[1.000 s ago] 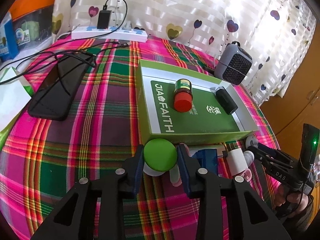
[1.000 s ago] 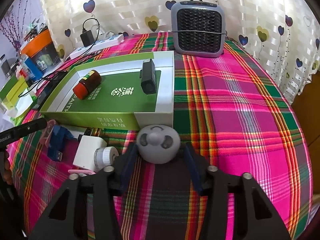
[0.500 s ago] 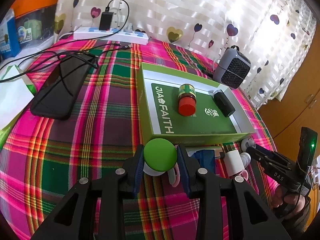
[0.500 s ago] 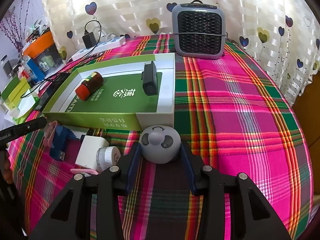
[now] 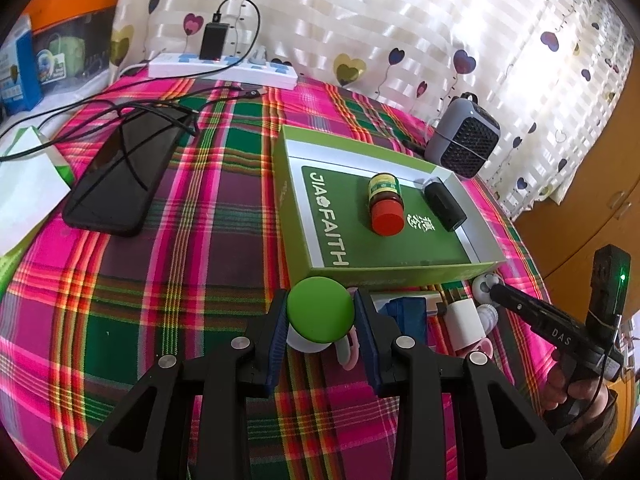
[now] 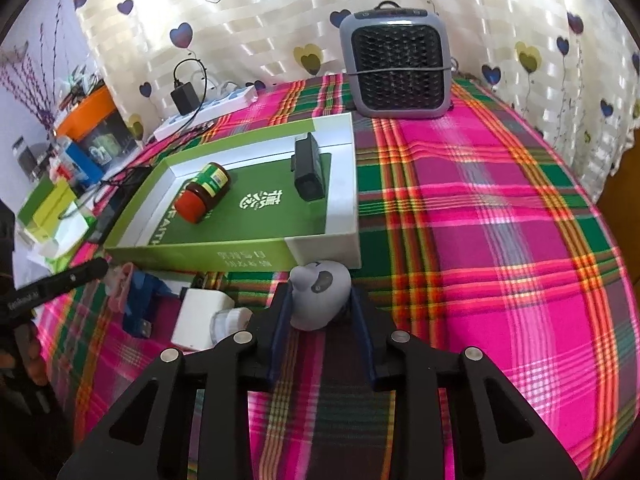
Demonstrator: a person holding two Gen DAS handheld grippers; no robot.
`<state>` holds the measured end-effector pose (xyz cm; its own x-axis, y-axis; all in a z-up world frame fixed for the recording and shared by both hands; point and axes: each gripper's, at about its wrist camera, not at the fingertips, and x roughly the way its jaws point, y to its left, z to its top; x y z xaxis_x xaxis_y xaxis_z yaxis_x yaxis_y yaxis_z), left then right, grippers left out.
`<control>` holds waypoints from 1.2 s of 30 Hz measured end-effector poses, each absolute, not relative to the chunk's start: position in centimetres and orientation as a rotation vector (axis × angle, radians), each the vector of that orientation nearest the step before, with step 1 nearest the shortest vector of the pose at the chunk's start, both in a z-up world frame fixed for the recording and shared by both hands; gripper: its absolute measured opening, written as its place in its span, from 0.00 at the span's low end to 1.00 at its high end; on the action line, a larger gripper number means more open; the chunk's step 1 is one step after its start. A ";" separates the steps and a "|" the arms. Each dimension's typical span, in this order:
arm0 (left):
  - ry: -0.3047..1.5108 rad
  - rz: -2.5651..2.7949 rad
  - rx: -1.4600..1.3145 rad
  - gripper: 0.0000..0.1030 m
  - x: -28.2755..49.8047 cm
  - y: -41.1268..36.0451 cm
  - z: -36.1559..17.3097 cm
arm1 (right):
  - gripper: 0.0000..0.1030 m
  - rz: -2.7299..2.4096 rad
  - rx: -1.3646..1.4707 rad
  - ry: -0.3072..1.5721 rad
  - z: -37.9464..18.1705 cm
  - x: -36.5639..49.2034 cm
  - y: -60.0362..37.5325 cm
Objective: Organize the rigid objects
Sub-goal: 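Lift the green container and white fan and carry them toward the tray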
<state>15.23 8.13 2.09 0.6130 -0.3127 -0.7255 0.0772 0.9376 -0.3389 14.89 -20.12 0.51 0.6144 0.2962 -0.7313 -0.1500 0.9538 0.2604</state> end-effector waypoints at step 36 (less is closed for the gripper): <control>0.860 -0.221 -0.287 0.30 14.7 8.3 2.9 | 0.27 0.268 0.185 0.852 0.6 15.0 -20.2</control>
